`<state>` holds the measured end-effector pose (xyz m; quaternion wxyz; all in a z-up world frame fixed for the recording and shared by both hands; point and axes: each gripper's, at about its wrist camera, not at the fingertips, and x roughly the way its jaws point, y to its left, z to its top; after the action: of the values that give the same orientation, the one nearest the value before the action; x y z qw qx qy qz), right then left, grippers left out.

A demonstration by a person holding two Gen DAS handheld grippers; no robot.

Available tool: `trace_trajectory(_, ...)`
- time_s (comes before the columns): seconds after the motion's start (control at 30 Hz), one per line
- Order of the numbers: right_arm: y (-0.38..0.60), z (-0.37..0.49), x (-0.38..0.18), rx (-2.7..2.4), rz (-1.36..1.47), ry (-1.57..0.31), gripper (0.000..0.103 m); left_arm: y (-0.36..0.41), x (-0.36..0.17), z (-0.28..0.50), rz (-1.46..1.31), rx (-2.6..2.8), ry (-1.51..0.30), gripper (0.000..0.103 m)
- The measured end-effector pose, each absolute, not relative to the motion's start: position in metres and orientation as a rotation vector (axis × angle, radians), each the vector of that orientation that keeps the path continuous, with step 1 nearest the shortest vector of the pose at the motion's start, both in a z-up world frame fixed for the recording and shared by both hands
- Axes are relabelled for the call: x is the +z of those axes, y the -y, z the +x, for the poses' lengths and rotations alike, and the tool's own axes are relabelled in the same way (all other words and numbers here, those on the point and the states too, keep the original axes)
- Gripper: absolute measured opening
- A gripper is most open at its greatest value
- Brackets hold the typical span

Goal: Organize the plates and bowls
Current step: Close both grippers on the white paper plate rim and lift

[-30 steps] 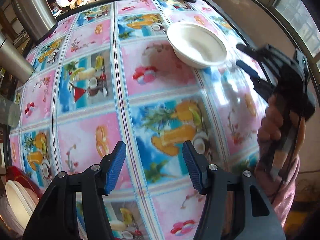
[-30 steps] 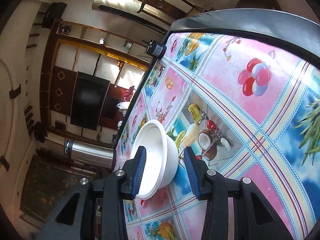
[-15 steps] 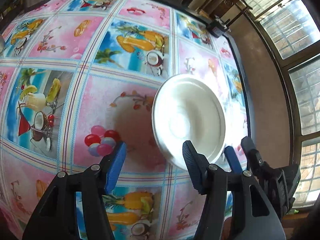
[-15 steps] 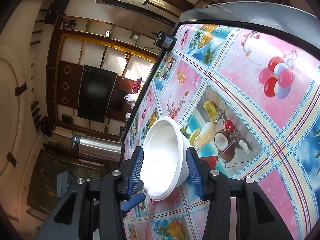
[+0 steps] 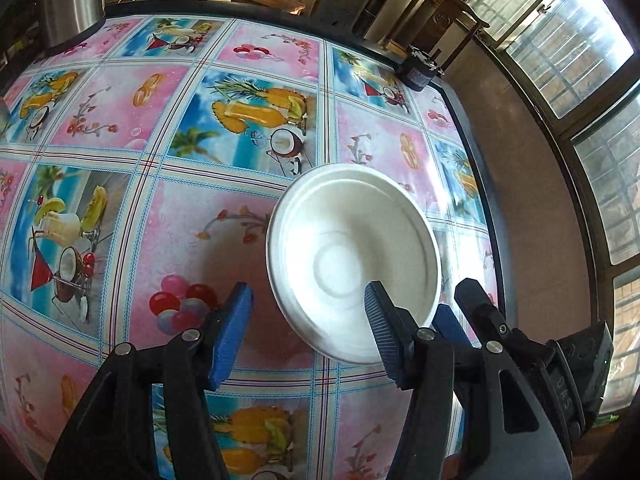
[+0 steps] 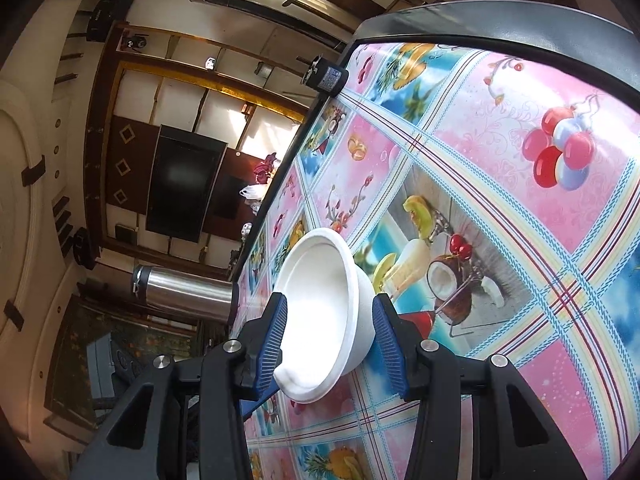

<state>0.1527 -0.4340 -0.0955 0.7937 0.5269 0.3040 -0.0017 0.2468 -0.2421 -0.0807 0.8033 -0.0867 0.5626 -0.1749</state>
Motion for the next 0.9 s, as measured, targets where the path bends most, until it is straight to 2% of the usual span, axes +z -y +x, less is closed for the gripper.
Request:
trace_trajectory(0.13,0.434,0.154,-0.099,-0.024,1.13,-0.665,0.048,0.24,-0.079,0.245,-0.179,-0.372,-1.178,0.056)
trace_trajectory(0.2,0.435,0.154,-0.099,-0.032,1.128,-0.662,0.048,0.24,-0.079,0.245,-0.177,-0.373,-1.169,0.046)
trace_trajectory(0.4,0.433,0.155,-0.098,-0.036,1.109,-0.666,0.047,0.242,-0.082,0.242,-0.173,-0.376,-1.157,0.03)
trace_trajectory(0.5,0.432,0.156,-0.099,-0.036,1.105,-0.674,0.039,0.241,-0.083,0.242,-0.174,-0.37,-1.154,0.025)
trace_trajectory(0.67,0.431,0.157,-0.1,-0.043,1.088,-0.691,0.021,0.24,-0.09,0.243,-0.172,-0.354,-1.179,0.024)
trace_trajectory(0.83,0.431,0.157,-0.102,-0.058,1.087,-0.705,0.01,0.238,-0.093,0.244,-0.192,-0.353,-1.182,0.022)
trace_trajectory(0.9,0.432,0.157,-0.103,-0.062,1.09,-0.706,0.01,0.235,-0.093,0.244,-0.203,-0.346,-1.177,0.019)
